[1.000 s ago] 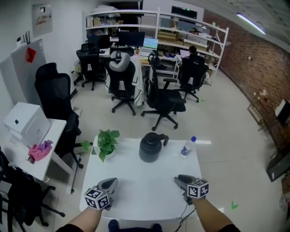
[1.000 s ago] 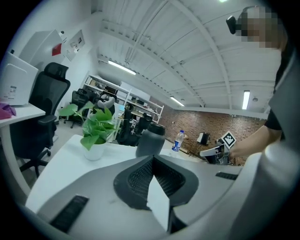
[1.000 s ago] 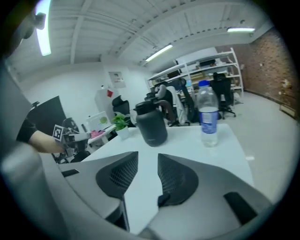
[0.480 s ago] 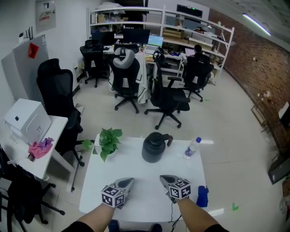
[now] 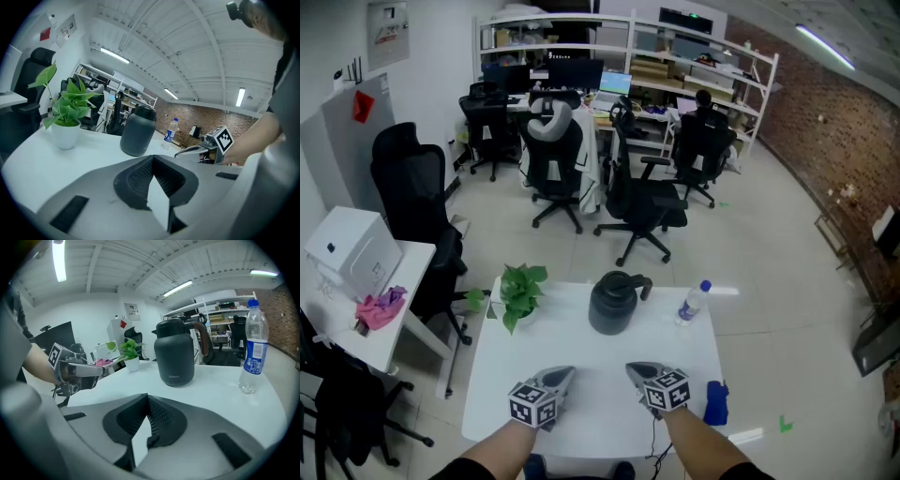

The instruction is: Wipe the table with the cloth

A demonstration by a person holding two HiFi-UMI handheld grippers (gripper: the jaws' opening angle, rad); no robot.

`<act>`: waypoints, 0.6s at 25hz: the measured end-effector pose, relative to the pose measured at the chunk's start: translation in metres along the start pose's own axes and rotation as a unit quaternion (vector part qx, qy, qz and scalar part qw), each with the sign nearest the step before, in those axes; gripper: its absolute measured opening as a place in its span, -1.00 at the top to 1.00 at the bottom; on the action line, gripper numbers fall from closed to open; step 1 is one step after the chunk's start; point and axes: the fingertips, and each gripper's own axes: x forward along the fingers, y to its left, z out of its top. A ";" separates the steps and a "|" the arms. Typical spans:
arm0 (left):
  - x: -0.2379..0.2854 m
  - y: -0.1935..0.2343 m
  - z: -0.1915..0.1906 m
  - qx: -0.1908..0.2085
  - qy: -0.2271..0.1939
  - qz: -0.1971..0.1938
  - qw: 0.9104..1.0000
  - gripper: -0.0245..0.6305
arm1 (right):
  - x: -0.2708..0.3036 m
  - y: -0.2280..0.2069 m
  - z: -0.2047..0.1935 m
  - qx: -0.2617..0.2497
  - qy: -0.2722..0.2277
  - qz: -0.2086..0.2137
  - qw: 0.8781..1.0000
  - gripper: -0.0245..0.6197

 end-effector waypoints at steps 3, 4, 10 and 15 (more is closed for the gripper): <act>-0.001 0.000 0.000 -0.002 -0.003 0.002 1.000 0.93 | 0.000 0.001 0.000 -0.003 0.001 0.001 1.000 0.90; -0.001 0.000 0.000 -0.002 -0.003 0.002 1.000 0.93 | -0.001 0.001 0.000 -0.004 0.001 0.000 1.000 0.90; -0.005 0.000 0.000 -0.003 -0.003 0.005 1.000 0.93 | -0.005 0.001 0.001 -0.006 0.003 -0.003 1.000 0.90; -0.006 0.002 -0.003 -0.003 -0.001 0.007 1.000 0.93 | -0.004 0.000 0.000 -0.008 0.003 -0.006 1.000 0.90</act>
